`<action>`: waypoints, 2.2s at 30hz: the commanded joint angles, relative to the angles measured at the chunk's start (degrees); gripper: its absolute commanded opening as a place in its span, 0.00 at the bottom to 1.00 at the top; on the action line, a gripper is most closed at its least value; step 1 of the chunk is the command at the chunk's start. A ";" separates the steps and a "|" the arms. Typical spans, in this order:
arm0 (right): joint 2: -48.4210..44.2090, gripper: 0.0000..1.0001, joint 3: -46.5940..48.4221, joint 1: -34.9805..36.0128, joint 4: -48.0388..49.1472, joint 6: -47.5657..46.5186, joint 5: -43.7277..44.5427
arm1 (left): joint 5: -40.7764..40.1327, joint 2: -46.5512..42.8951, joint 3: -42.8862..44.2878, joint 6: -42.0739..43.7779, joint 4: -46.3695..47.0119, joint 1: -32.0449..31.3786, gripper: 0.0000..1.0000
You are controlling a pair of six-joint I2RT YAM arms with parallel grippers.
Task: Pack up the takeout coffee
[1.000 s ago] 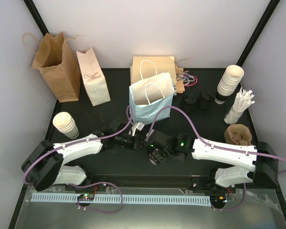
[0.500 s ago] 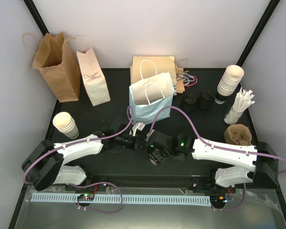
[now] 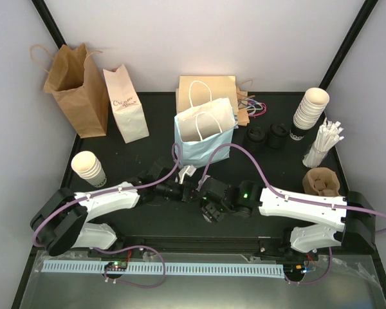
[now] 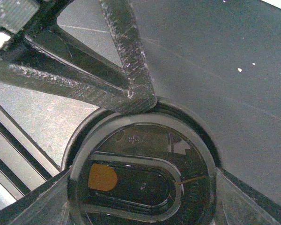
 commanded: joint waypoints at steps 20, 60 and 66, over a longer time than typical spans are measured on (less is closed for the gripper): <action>6.92 0.73 3.09 1.65 3.01 3.06 3.88 | -21.81 -21.30 2.55 3.45 -25.65 1.01 0.45; 10.16 0.98 13.57 -2.62 1.48 -5.28 4.19 | -24.52 -30.52 6.03 11.37 -35.98 6.35 0.79; 9.48 0.98 13.35 -2.54 1.41 -6.33 1.72 | -22.07 -28.46 6.39 11.85 -36.03 6.39 0.79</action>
